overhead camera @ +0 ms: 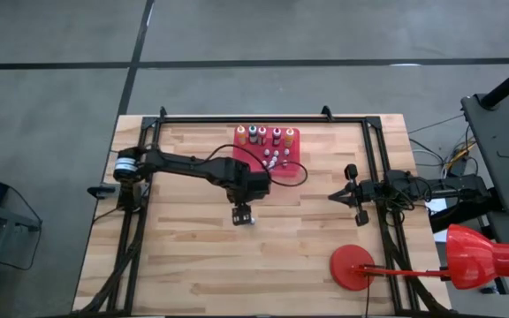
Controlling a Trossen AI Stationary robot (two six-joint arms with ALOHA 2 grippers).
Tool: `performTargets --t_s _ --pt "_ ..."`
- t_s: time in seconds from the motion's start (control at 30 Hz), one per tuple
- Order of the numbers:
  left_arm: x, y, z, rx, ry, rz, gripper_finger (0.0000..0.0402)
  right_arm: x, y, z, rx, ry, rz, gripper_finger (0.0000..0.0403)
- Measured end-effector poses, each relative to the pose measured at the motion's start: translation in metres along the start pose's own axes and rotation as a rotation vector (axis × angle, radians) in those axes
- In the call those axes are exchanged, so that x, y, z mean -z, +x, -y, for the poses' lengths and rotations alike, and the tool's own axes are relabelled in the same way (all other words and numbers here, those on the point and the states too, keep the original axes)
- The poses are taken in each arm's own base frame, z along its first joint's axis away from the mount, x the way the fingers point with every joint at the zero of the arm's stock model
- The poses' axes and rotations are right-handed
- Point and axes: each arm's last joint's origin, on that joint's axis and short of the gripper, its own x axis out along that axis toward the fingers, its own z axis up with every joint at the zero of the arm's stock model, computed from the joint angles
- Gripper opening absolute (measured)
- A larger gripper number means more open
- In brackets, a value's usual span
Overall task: Pick & Place food coloring
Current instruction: Put the small blue food coloring bottle into the pink bin
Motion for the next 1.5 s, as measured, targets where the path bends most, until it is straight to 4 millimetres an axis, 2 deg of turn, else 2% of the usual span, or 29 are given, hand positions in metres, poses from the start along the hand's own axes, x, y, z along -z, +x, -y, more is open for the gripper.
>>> performTargets --t_s 0.27,0.63,0.93,1.13,1.5 --pt "-0.005 0.019 0.001 -0.006 0.032 -0.04 0.0208 0.0 0.0 0.0 0.0 0.0 0.001 0.0008" --pt "-0.005 0.021 0.0 -0.023 0.101 -0.04 0.0206 0.0 0.0 0.0 0.0 0.0 0.0 0.0008" --pt "-0.006 0.022 0.001 -0.019 0.149 -0.029 0.0173 0.0 0.0 0.0 0.0 0.0 0.0 0.0008" --pt "-0.009 0.038 0.003 -0.019 0.17 -0.054 0.0172 0.0 0.0 0.0 -0.001 0.0 0.001 0.0008" --pt "-0.011 0.048 0.005 -0.017 0.192 -0.062 0.0172 0.0 0.0 0.0 -0.001 0.0 0.0 0.0008"
